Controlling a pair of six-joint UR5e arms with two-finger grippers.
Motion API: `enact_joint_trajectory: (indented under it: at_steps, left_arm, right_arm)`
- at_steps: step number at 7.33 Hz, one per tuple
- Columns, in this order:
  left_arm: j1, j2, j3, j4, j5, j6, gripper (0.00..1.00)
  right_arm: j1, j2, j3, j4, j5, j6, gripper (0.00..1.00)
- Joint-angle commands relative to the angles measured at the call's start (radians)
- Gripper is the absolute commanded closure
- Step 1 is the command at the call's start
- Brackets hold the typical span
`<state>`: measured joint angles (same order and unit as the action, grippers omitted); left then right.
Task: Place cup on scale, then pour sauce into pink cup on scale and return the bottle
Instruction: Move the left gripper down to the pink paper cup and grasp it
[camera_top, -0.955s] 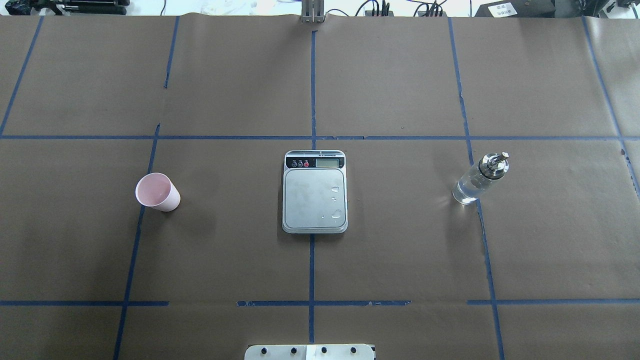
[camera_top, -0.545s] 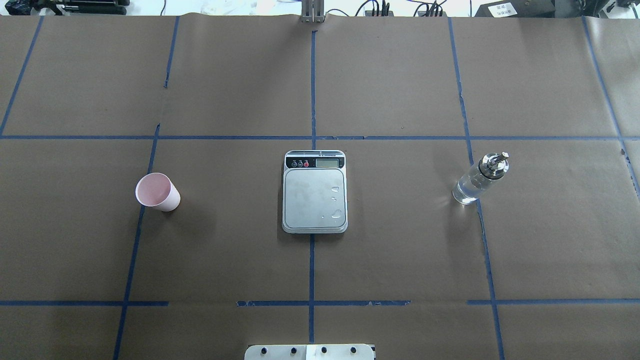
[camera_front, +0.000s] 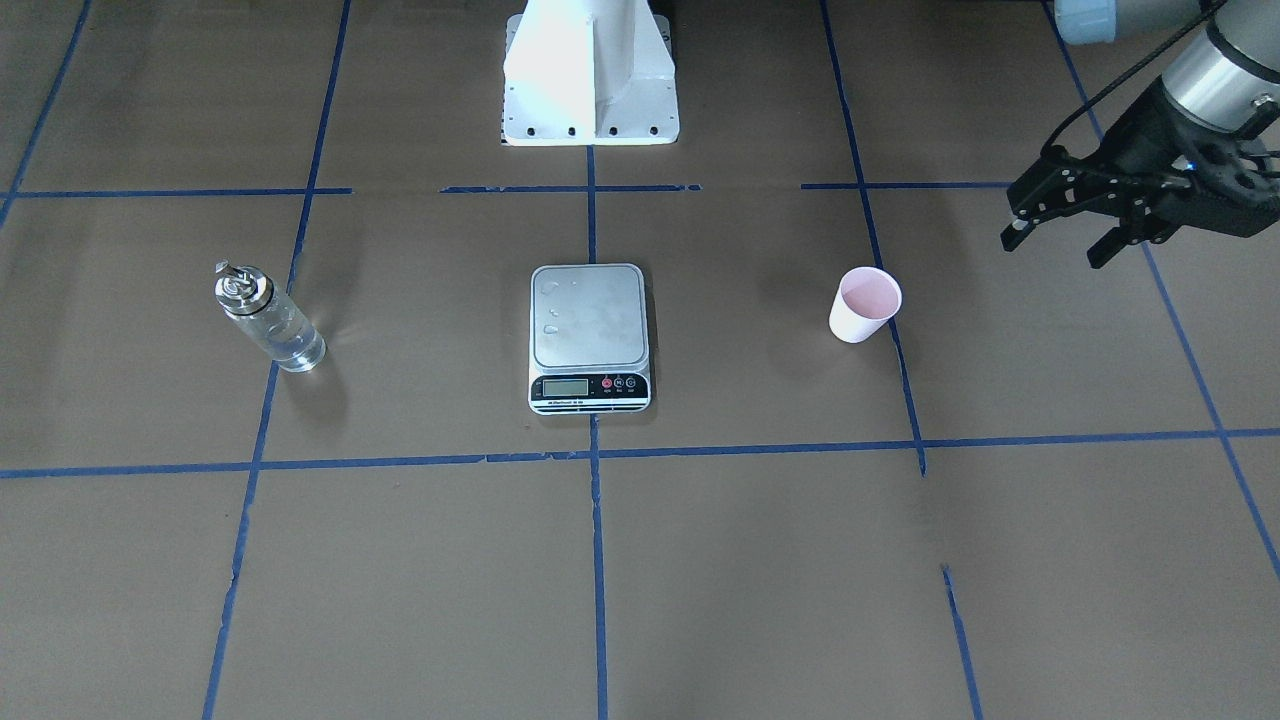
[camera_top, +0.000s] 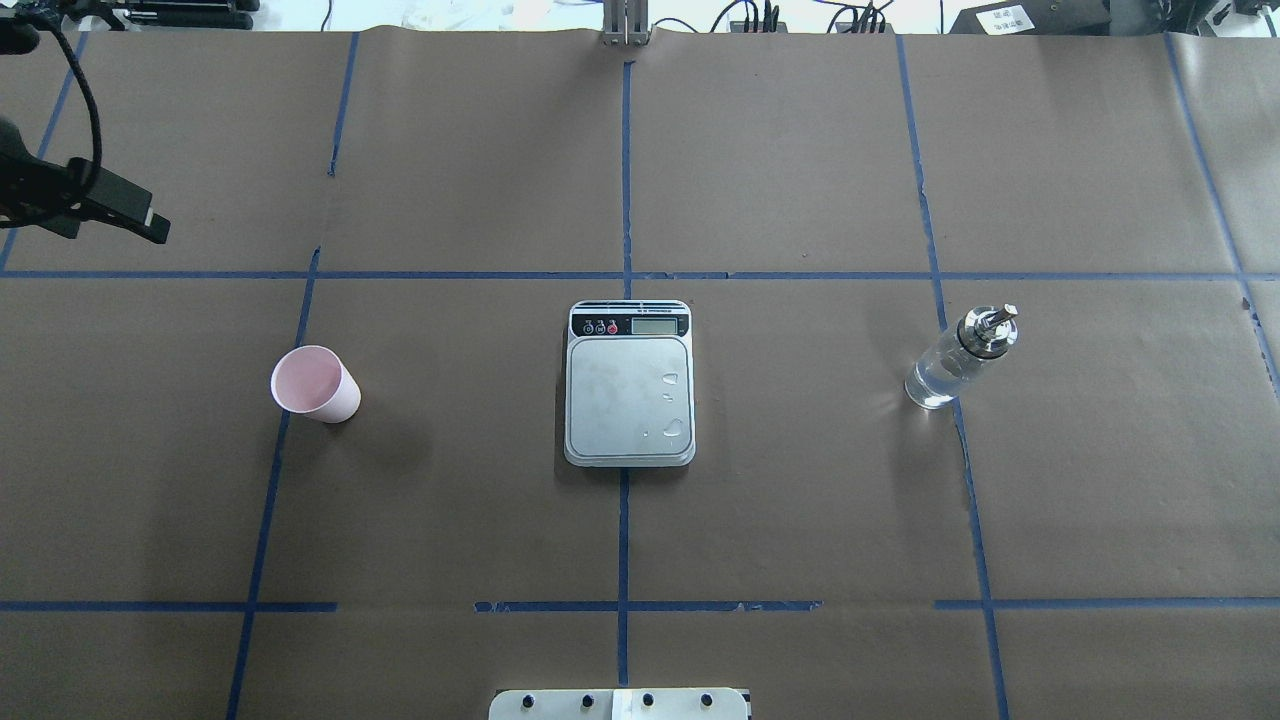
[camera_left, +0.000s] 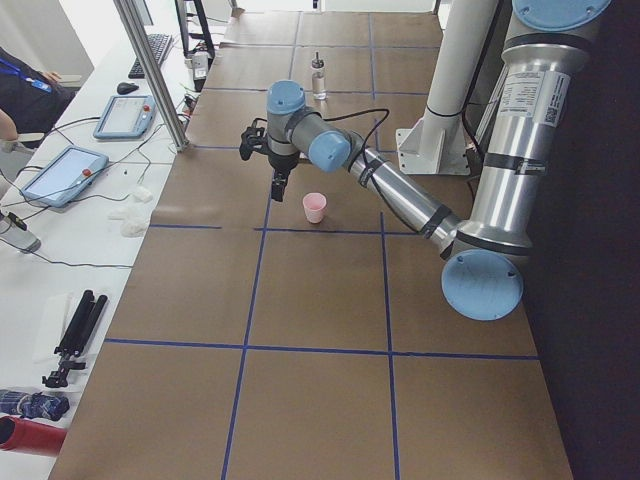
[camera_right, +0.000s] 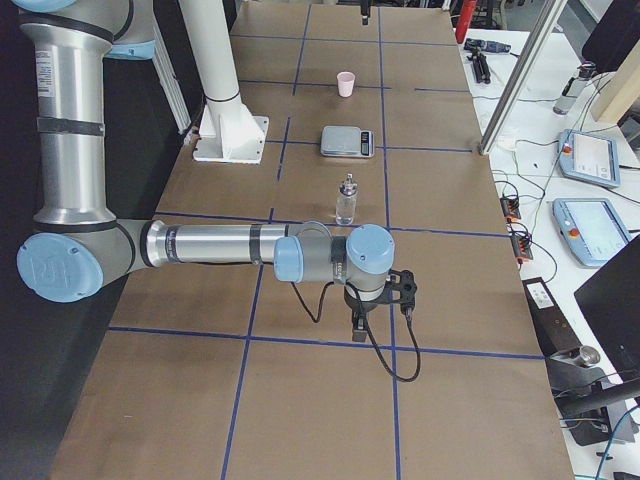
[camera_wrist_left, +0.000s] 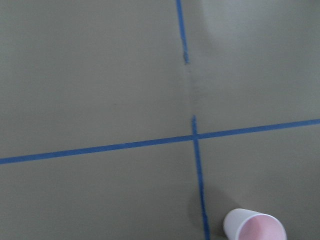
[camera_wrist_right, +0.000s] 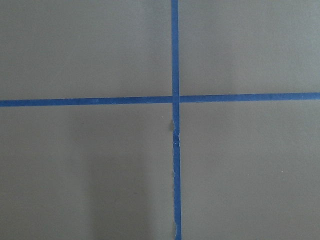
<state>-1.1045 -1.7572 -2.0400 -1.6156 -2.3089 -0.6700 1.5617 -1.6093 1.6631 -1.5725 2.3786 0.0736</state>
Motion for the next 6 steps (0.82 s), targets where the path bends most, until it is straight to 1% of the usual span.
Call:
enact_joint_trajectory:
  at_steps: [1,2,3,4,6]
  left_arm:
    - [0.111,0.007,0.014,-0.012,0.072,-0.166,0.00]
    - [0.206,0.008,0.024,-0.015,0.145,-0.304,0.00]
    - [0.274,0.008,0.027,-0.051,0.205,-0.430,0.00]
    - [0.294,0.012,0.052,-0.113,0.207,-0.492,0.00]
    - [0.304,0.100,0.067,-0.234,0.209,-0.508,0.00]
  right_arm:
    - [0.000,-0.001,0.001,0.000,0.001,0.000,0.00]
    - [0.000,-0.001,0.001,0.000,0.001,0.000,0.00]
    - [0.000,-0.001,0.001,0.000,0.001,0.000,0.00]
    - [-0.002,-0.001,0.001,0.000,0.001,0.000,0.00]
    - [-0.006,0.009,0.010,0.000,-0.001,-0.001,0.00]
